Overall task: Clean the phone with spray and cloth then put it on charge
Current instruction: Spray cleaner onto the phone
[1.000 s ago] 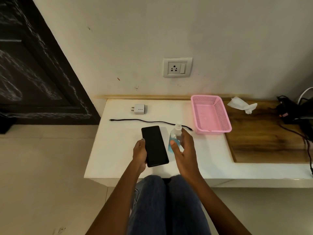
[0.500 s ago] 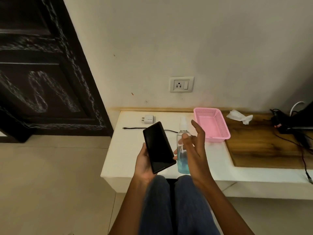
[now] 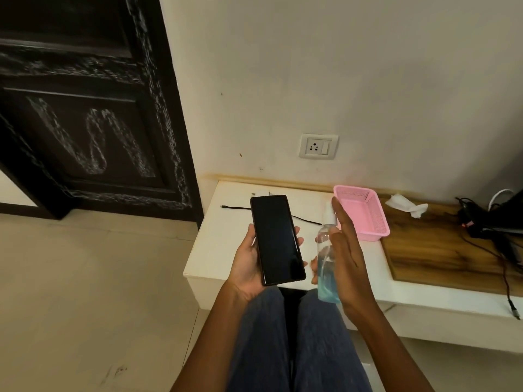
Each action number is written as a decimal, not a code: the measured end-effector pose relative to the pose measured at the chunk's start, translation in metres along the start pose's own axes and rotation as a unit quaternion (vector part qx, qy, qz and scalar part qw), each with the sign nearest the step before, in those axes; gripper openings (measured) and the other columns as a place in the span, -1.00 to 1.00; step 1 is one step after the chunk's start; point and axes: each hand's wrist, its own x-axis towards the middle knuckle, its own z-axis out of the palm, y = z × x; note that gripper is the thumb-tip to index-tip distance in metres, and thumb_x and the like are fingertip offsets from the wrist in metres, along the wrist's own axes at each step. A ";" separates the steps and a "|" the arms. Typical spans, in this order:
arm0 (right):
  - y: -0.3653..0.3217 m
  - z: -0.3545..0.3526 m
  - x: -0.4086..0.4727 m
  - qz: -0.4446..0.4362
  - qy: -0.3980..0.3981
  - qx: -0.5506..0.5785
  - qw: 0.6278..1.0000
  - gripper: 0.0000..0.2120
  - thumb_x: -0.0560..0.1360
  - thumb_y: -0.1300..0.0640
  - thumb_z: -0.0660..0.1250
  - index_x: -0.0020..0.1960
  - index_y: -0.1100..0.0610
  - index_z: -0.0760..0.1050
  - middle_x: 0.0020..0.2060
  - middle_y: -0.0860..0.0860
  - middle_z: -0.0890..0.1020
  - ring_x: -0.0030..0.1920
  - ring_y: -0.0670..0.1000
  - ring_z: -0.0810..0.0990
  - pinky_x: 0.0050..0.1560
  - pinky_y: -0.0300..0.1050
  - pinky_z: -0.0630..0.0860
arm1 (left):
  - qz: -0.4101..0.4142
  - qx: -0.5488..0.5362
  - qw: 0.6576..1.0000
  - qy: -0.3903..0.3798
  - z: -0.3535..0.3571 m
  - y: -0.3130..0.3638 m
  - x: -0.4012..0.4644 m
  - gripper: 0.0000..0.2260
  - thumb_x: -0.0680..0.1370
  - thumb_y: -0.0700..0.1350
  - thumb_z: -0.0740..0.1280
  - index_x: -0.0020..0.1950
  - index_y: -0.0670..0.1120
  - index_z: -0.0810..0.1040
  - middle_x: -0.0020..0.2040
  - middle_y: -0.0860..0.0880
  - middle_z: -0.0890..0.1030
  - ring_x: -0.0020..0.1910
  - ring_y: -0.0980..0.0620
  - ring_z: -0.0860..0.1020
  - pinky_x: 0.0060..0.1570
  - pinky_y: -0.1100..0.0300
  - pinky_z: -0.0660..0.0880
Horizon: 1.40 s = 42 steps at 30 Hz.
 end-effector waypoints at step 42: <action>0.010 -0.001 -0.024 -0.083 0.023 -0.365 0.927 -0.38 0.48 0.09 0.32 0.35 -0.31 0.07 0.00 0.06 0.60 -0.18 -0.05 0.58 -0.04 -0.04 0.61 | 0.022 0.008 0.998 0.057 -0.011 0.015 -0.003 -0.43 0.53 0.25 0.13 0.34 -0.12 0.49 0.37 -0.17 0.45 0.34 -0.18 0.38 0.40 -0.21 0.22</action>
